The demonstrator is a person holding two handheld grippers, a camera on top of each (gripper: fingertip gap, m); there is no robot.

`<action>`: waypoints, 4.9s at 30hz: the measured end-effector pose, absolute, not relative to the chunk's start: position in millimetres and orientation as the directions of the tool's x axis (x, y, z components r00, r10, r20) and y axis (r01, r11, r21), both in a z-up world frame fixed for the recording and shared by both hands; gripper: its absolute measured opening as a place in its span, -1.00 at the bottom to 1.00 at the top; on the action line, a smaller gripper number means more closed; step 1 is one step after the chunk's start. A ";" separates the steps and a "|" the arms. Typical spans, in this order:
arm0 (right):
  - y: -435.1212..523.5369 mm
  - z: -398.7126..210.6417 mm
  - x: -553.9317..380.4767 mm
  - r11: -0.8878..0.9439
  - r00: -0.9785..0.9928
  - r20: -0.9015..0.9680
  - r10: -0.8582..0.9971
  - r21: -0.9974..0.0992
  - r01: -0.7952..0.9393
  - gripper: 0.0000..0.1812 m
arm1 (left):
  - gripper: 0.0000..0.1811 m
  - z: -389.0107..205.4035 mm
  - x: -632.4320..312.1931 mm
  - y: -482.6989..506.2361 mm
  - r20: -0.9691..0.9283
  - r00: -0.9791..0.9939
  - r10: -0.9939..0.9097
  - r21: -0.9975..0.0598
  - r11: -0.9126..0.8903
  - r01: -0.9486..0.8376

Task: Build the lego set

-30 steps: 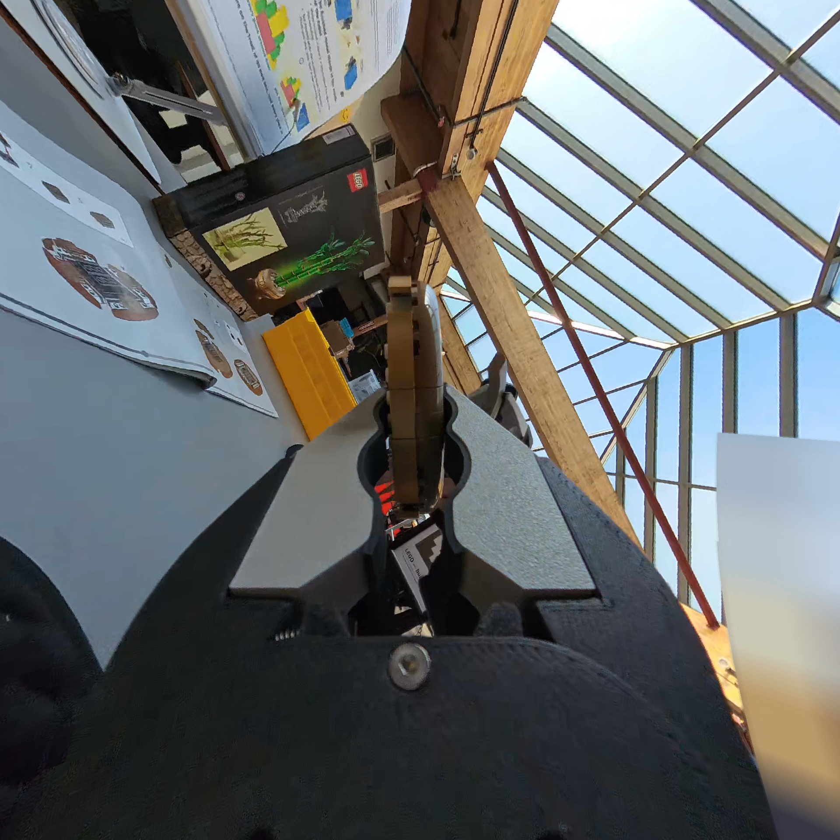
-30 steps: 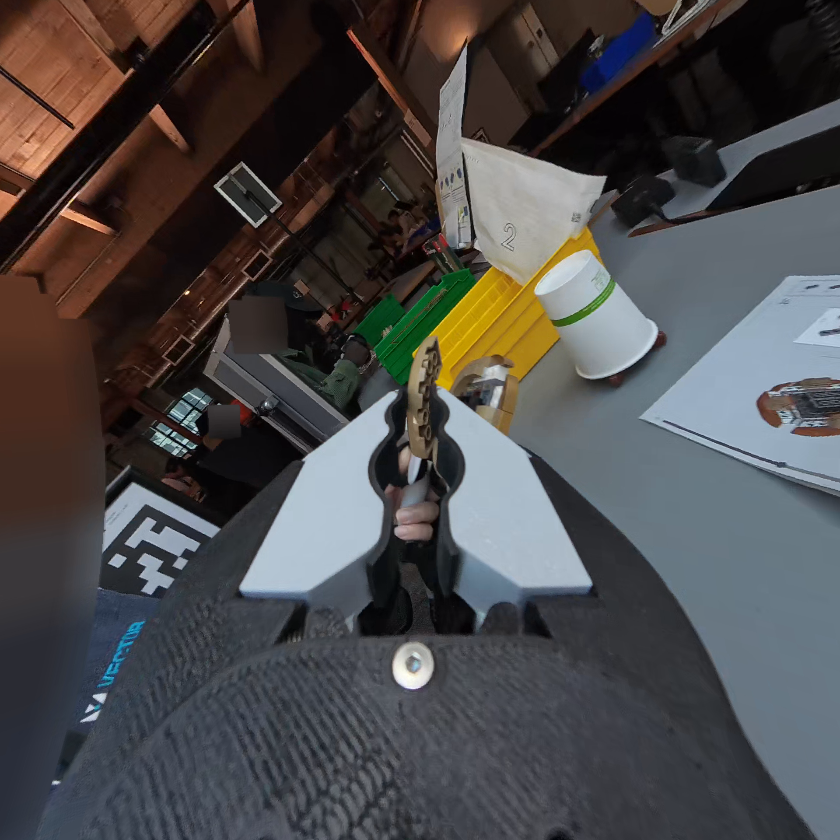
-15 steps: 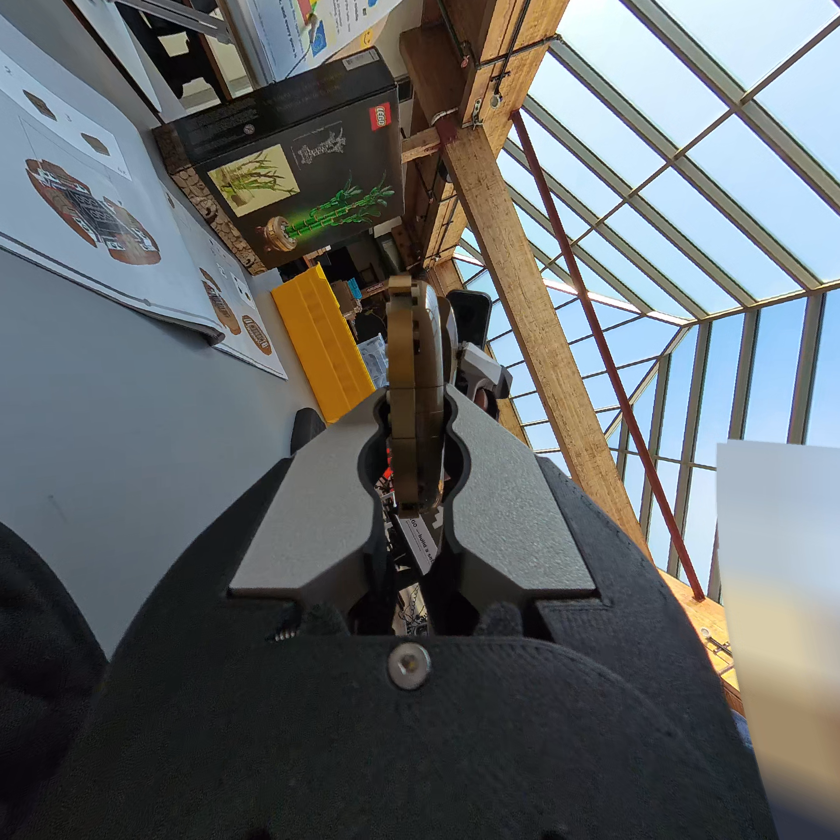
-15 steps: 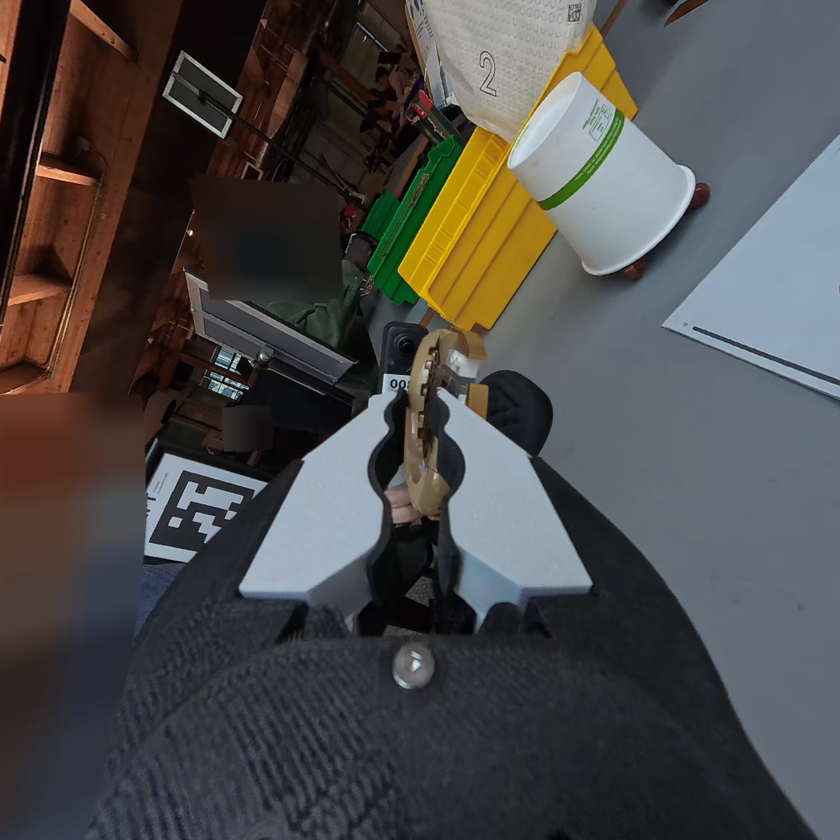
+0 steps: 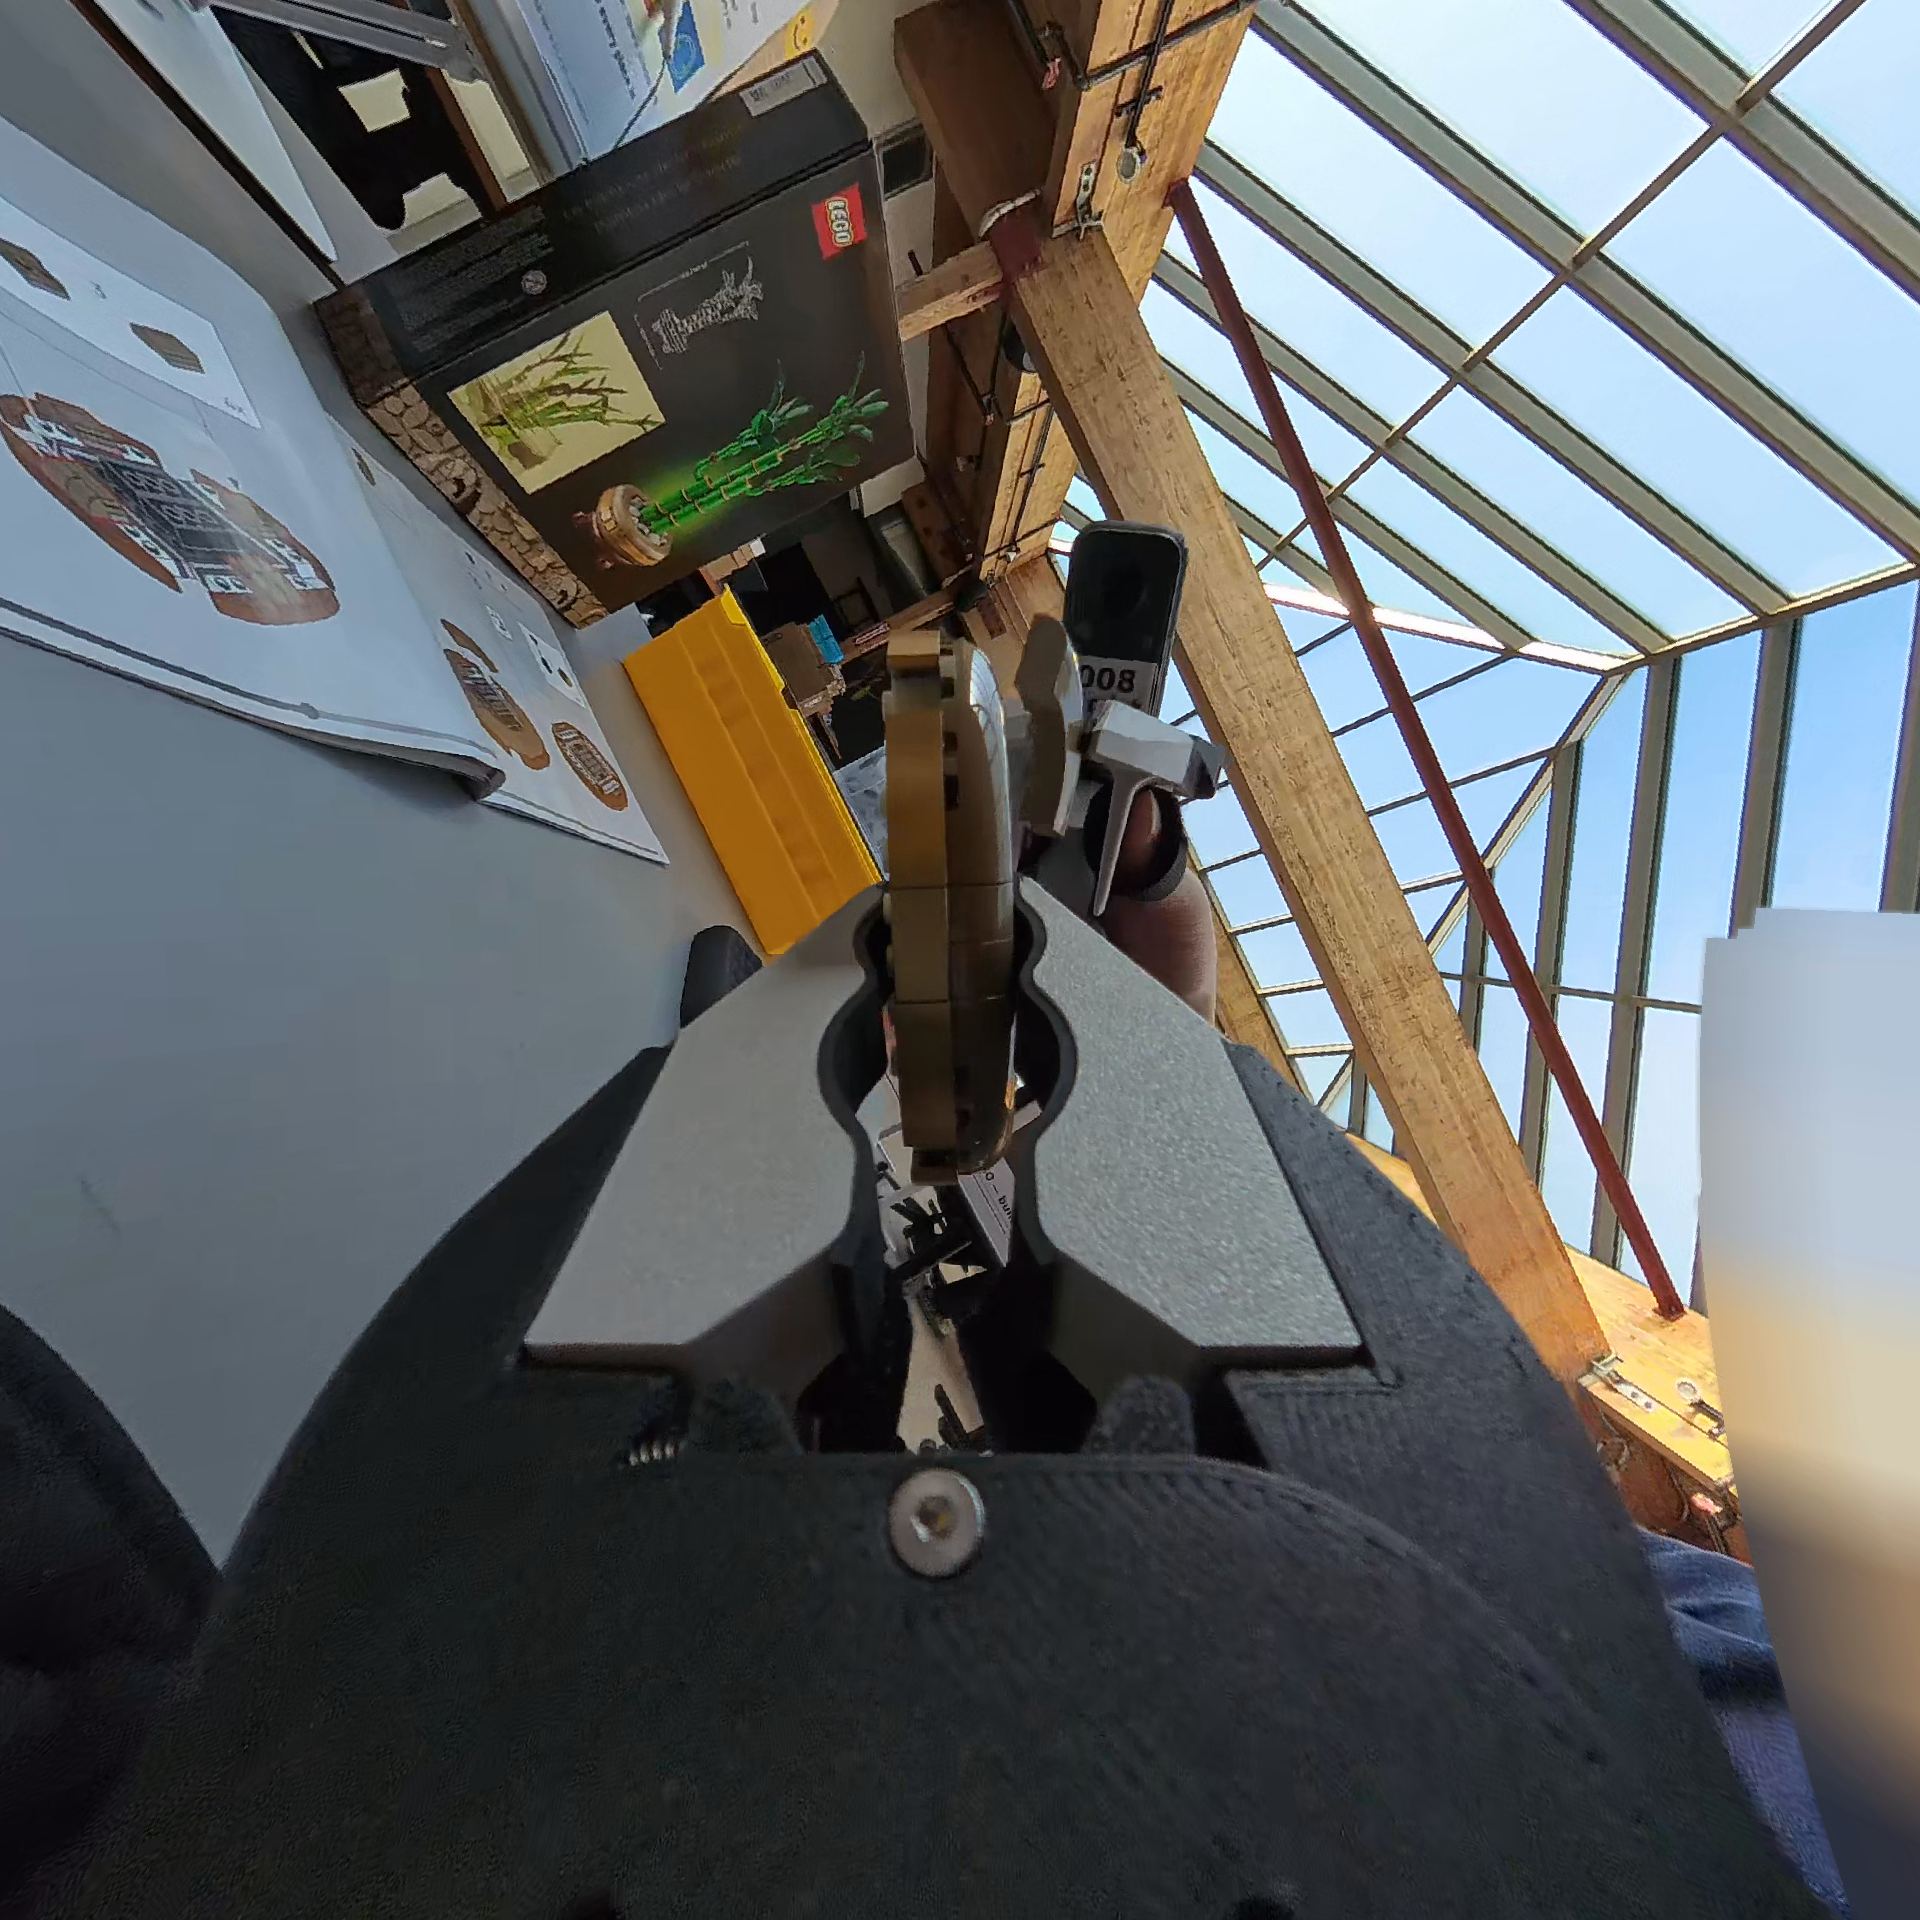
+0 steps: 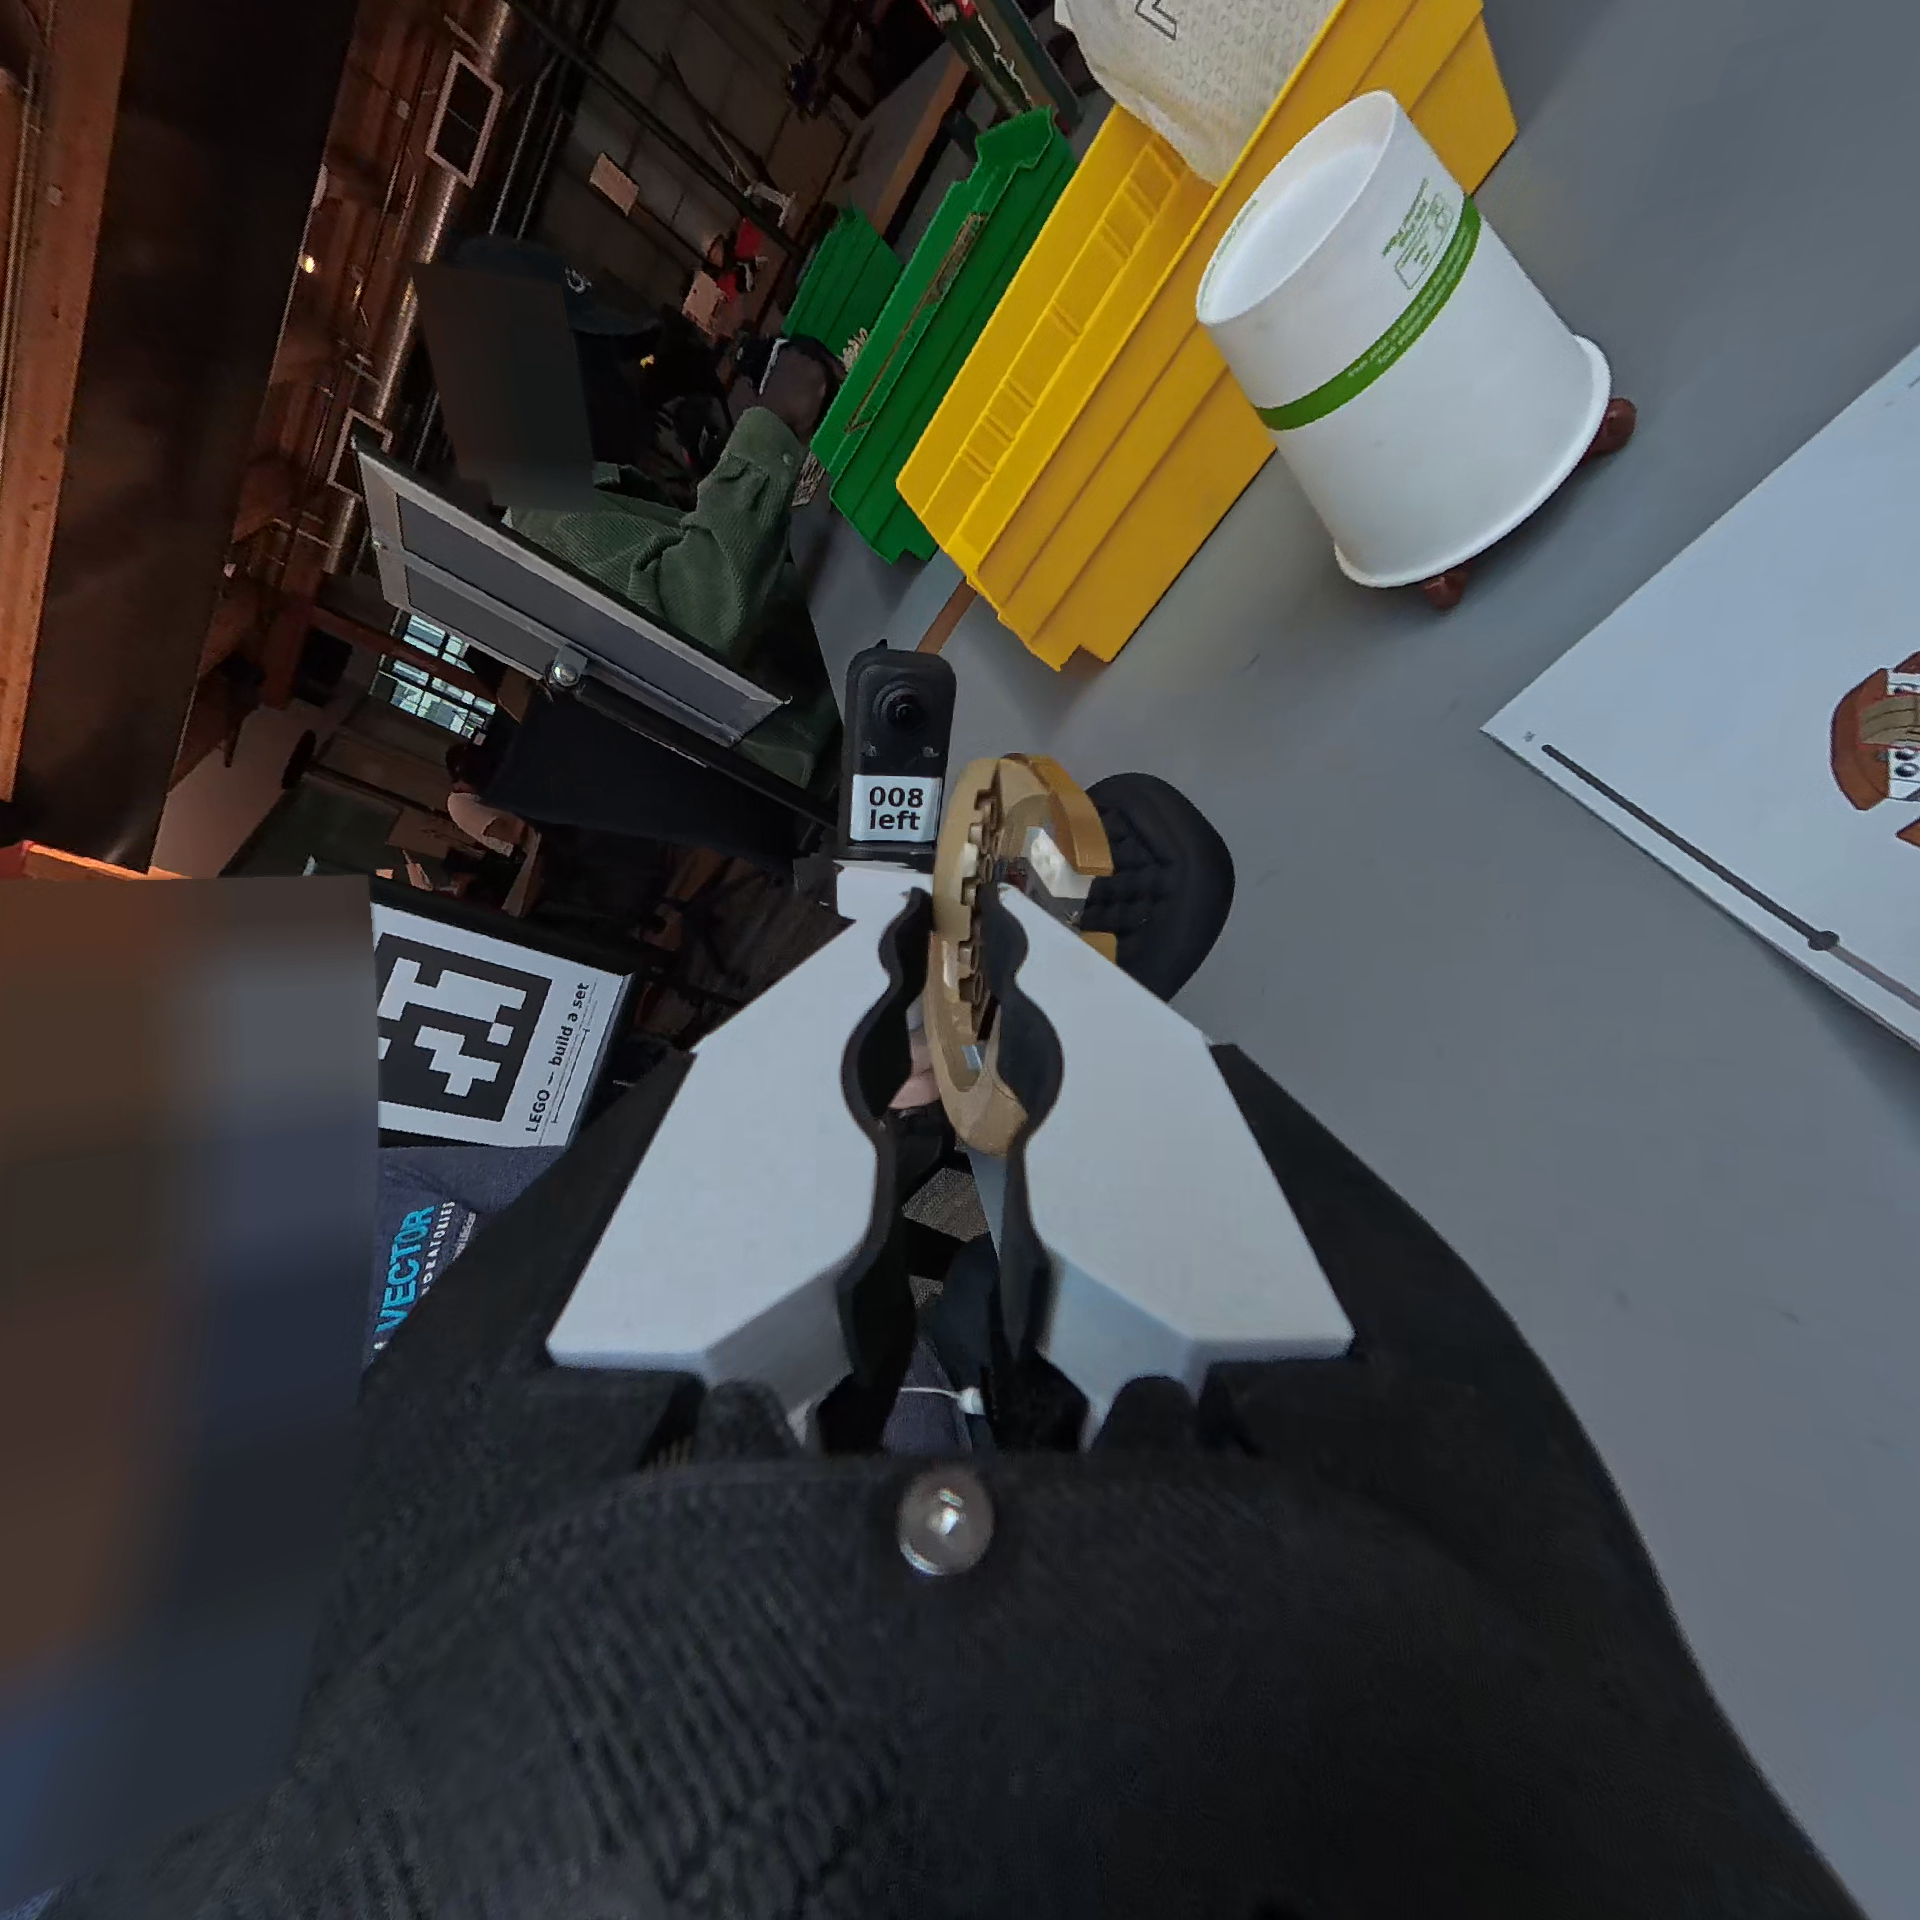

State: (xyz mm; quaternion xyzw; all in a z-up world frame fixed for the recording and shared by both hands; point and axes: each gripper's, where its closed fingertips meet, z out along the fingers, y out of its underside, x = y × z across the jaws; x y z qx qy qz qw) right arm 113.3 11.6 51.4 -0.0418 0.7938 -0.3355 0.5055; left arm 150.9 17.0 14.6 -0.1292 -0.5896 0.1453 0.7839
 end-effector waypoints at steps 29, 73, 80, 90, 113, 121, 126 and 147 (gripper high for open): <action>12.6 44.3 120.1 0.699 -0.606 -0.627 -0.490 -0.698 0.157 -0.78 | -0.81 28.0 151.8 25.4 0.866 0.332 0.374 -0.371 0.926 -0.077; 60.4 35.6 109.4 0.714 -0.410 -0.676 -0.612 -0.696 0.083 -0.75 | -0.81 25.0 126.8 74.5 0.830 0.361 0.425 -0.500 0.853 0.148; 60.7 43.2 109.9 0.702 -0.400 -0.680 -0.615 -0.703 0.115 -0.76 | -0.80 30.4 127.0 75.8 0.809 0.378 0.450 -0.526 0.841 0.124; 68.5 58.4 114.8 0.679 -0.339 -0.682 -0.648 -0.719 0.149 -0.76 | -0.80 43.9 131.2 81.8 0.706 0.385 0.594 -0.665 0.743 0.075; 77.9 82.7 125.9 0.601 -0.363 -0.611 -0.703 -0.784 0.156 -0.77 | -0.81 65.8 142.2 89.4 0.581 0.413 0.701 -0.769 0.639 -0.003; 79.2 73.2 120.6 0.635 -0.369 -0.673 -0.641 -0.735 0.239 -0.60 | -0.81 71.9 152.2 74.1 0.610 0.417 0.673 -0.722 0.690 -0.056; 84.0 75.5 125.4 0.666 -0.261 -0.725 -0.637 -0.689 0.286 -0.76 | -0.81 69.9 149.1 78.0 0.625 0.431 0.650 -0.707 0.706 -0.039; 83.3 69.7 124.1 0.635 -0.315 -0.709 -0.631 -0.705 0.315 -0.78 | -0.81 64.2 147.0 74.6 0.667 0.456 0.589 -0.655 0.756 -0.018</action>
